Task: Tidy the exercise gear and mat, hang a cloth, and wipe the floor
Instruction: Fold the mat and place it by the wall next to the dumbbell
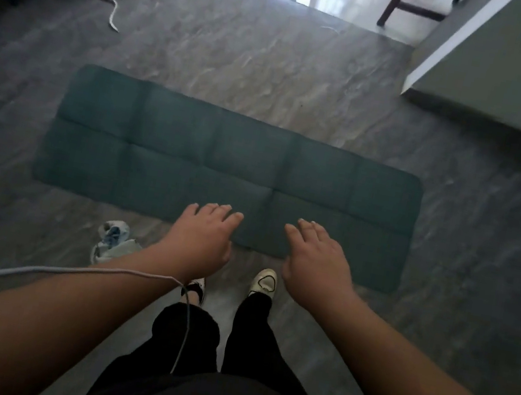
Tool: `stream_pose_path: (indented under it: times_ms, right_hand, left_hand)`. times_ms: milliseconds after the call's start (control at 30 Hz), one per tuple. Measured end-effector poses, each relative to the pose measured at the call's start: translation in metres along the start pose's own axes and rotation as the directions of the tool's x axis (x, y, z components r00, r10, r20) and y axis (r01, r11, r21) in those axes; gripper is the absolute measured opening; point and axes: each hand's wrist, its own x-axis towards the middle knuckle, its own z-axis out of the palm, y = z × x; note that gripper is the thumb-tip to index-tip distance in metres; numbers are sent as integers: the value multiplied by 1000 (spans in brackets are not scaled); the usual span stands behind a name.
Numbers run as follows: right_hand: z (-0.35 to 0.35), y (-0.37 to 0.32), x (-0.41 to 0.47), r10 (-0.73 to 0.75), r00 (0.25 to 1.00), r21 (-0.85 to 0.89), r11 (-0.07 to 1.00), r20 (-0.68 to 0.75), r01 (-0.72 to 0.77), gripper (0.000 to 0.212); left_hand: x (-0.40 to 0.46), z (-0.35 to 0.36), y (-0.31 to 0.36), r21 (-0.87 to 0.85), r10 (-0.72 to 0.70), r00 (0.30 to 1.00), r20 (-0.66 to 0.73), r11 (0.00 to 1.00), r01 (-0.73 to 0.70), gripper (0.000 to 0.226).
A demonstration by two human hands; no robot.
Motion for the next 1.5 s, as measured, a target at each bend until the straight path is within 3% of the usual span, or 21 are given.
stream_pose_path:
  times_ms: [267, 500, 667, 900, 1200, 1367, 1500]
  right_hand:
    - [97, 9, 104, 80, 996, 83, 993, 31, -83, 62]
    - [303, 57, 266, 27, 999, 122, 992, 33, -30, 65]
    - [450, 99, 356, 12, 993, 93, 995, 117, -23, 69]
    - [585, 145, 425, -152, 977, -19, 987, 149, 157, 73]
    - [644, 169, 435, -306, 941, -157, 932, 146, 328, 108]
    - [632, 176, 444, -356, 908, -249, 880, 219, 405, 115]
    - [630, 160, 438, -324, 915, -287, 877, 240, 385, 115]
  left_hand:
    - [132, 69, -44, 32, 110, 994, 30, 993, -111, 60]
    - [284, 274, -78, 75, 116, 989, 90, 990, -123, 63]
    - [373, 420, -95, 102, 149, 979, 137, 981, -163, 66]
    - [456, 550, -114, 148, 211, 949, 233, 957, -249, 79]
    - [472, 606, -126, 242, 282, 908, 311, 900, -362, 109]
    - [481, 600, -134, 255, 325, 885, 334, 873, -416, 109]
    - [483, 595, -143, 332, 388, 882, 268, 822, -463, 104]
